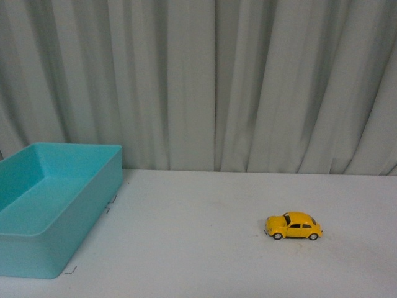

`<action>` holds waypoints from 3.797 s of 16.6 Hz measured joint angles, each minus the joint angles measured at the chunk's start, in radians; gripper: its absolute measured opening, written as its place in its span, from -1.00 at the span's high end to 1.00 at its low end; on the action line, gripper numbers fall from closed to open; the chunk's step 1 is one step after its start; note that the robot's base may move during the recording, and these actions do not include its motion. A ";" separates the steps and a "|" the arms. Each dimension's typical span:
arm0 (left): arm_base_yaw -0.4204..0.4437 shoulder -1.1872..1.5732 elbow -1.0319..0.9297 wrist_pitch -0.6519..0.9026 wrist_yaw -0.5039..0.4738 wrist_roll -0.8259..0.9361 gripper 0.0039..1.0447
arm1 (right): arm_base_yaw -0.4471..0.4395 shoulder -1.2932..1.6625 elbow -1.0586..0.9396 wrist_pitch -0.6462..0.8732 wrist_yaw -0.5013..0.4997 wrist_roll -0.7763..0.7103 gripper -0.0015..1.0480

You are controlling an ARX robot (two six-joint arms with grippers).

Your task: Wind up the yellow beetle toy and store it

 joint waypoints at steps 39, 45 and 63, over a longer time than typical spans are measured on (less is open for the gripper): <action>0.000 0.000 0.000 0.000 0.000 0.000 -0.88 | -0.354 0.700 0.111 0.483 0.377 0.328 -0.87; 0.000 0.000 0.000 0.000 0.000 0.000 -0.88 | -0.494 1.527 0.608 0.793 -0.094 0.037 -0.87; 0.000 0.000 0.000 0.000 0.000 0.000 -0.88 | -0.198 2.175 1.411 -0.471 -0.788 -1.416 -0.87</action>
